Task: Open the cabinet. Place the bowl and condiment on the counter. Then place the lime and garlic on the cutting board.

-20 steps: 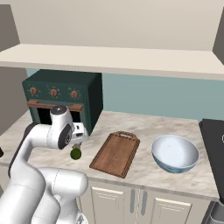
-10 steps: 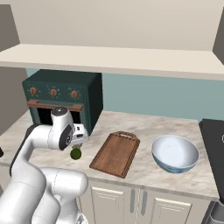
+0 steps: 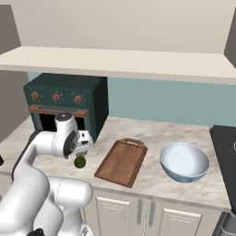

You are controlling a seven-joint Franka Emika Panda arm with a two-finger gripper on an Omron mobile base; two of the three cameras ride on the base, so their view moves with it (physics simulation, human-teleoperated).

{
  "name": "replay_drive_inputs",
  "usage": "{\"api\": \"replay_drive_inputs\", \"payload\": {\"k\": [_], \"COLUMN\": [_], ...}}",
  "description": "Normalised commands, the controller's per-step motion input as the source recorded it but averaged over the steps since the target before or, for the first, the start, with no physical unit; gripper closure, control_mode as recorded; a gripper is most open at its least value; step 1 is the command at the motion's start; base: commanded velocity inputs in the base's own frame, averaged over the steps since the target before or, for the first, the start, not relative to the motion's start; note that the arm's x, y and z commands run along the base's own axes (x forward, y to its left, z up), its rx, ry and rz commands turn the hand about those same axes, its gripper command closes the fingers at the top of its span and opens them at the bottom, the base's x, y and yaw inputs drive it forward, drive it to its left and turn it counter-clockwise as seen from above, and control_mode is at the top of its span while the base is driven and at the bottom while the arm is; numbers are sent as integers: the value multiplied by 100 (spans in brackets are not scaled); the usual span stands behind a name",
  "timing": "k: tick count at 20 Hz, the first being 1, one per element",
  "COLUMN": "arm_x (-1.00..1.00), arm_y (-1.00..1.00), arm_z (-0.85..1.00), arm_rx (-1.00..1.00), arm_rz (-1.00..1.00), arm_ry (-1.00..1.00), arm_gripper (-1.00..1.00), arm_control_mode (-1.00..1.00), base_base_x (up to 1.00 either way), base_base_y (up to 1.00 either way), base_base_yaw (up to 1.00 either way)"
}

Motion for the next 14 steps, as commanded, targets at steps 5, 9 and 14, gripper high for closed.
{"api": "replay_drive_inputs", "payload": {"k": [5,9,14], "arm_x": [0,1,1], "arm_y": [0,0,0], "arm_z": [-24,-27,-31], "arm_rx": [-2,-2,-1], "arm_rz": [0,0,1], "arm_ry": [1,2,2], "arm_gripper": [-100,-100,-100], "arm_control_mode": [-100,-100,-100], "base_base_x": [0,0,0], "base_base_y": [0,0,0], "base_base_yaw": [0,0,0]}}
